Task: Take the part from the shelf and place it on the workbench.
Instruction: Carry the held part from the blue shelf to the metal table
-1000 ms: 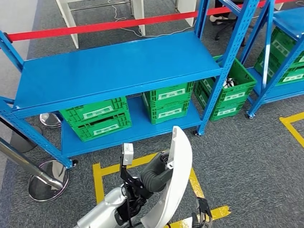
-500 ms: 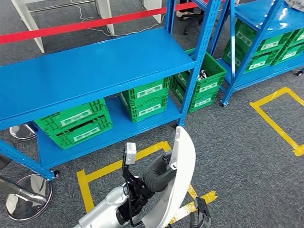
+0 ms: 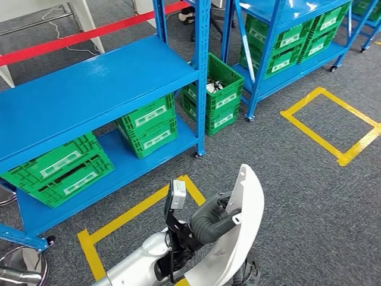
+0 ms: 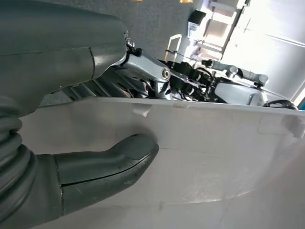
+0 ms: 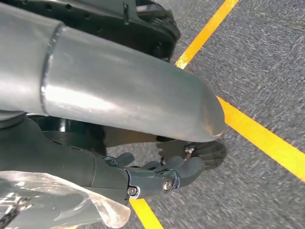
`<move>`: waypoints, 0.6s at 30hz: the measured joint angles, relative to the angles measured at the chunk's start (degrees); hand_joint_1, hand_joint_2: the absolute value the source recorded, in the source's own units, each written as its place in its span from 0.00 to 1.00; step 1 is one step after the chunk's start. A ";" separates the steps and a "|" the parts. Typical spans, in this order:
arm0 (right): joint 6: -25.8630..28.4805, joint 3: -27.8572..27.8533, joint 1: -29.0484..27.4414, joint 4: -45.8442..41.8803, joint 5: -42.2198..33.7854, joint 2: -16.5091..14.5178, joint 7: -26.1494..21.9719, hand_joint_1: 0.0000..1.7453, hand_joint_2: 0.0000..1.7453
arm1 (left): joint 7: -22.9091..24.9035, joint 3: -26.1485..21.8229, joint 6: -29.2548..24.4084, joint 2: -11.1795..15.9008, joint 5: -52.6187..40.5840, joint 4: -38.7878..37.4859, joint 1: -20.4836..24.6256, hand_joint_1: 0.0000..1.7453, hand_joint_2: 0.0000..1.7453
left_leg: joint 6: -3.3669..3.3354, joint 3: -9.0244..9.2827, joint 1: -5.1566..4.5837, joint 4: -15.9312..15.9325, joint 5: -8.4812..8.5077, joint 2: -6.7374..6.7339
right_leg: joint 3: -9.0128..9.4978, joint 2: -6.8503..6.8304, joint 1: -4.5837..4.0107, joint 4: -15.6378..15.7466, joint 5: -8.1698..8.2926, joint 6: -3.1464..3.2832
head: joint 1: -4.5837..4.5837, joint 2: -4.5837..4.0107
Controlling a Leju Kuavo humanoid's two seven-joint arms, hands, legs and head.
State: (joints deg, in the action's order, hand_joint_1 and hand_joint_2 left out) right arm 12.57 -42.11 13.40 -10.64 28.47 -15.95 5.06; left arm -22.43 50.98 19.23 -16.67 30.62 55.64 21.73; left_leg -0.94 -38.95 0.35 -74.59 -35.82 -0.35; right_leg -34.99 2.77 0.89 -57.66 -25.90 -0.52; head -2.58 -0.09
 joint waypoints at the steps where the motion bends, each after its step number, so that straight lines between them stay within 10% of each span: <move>1: 0.00 -0.12 -0.05 0.00 0.09 -0.12 0.11 0.00 0.00 | -0.50 -0.03 -0.22 -0.01 -0.01 -0.19 0.02 1.00 1.00 | -0.34 1.07 -0.05 2.03 1.58 0.26 | -0.08 0.86 -0.10 0.00 0.15 -0.04 | 0.00 0.00; 4: -0.31 -0.36 0.14 0.00 0.98 -0.28 0.82 0.00 0.00 | -1.32 -0.19 -0.58 -0.04 -0.07 -0.61 0.10 1.00 1.00 | -1.67 6.30 -0.02 12.82 6.58 4.03 | -0.38 3.14 -0.24 -0.10 0.64 -0.53 | -0.03 0.00; 6: -0.62 -0.39 0.32 0.00 1.83 -0.31 1.21 0.00 0.00 | -1.44 -0.29 -0.69 -0.07 -0.18 -0.86 0.08 1.00 1.00 | -1.85 7.34 -0.04 15.46 6.97 5.50 | -0.99 4.31 0.01 -0.13 1.12 -1.26 | 0.02 0.00; 8: -0.84 -0.39 0.18 0.00 2.34 -0.29 1.48 0.00 0.00 | -1.50 -0.37 -0.75 -0.21 -0.38 -1.09 0.06 1.00 1.00 | -1.69 7.37 -0.04 16.08 7.33 4.33 | -1.65 4.86 0.24 0.02 1.53 -2.07 | 0.10 0.00; 10: -0.98 -0.36 -0.07 0.00 2.73 -0.26 1.62 0.00 0.00 | -1.59 -0.42 -0.79 -0.34 -0.58 -1.28 0.02 1.00 1.00 | -1.89 7.42 0.18 16.75 7.93 2.74 | -2.99 2.21 -0.01 -1.74 0.19 -2.57 | -0.21 0.00; 14: -1.20 -0.21 -0.14 0.00 3.19 -0.25 1.53 0.00 0.00 | -1.88 -0.68 -1.09 -0.26 -0.99 -1.98 -0.19 1.00 1.00 | -2.13 6.98 0.04 16.89 8.20 -1.10 | -8.67 -2.40 -0.05 -14.72 -6.02 -3.38 | -0.60 0.00; 16: -1.17 -0.16 -0.52 0.00 3.37 -0.25 1.29 0.00 0.00 | -2.29 -0.79 -1.52 -0.25 -1.63 -2.27 -0.22 1.00 1.00 | -2.10 6.89 0.01 16.85 8.18 -2.89 | -7.35 -2.88 0.01 -13.78 -4.93 -3.55 | -0.61 0.00; 18: -1.15 -0.09 -0.78 0.00 3.77 -0.25 1.24 0.00 0.00 | -2.75 -0.91 -2.11 -0.25 -2.42 -2.37 -0.26 1.00 1.00 | -1.90 6.88 -0.08 16.76 8.07 -4.32 | -2.36 -4.74 -0.15 -5.72 -2.08 -3.47 | -0.62 0.00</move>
State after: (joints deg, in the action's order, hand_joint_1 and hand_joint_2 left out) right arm 11.42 -42.20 12.62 -10.64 32.25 -16.20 6.30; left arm -25.18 50.07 17.12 -16.92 28.20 53.27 21.47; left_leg -2.84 -32.07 0.27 -57.83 -27.75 -4.66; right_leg -37.34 -1.97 0.75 -63.38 -27.99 -3.99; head -3.20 -0.09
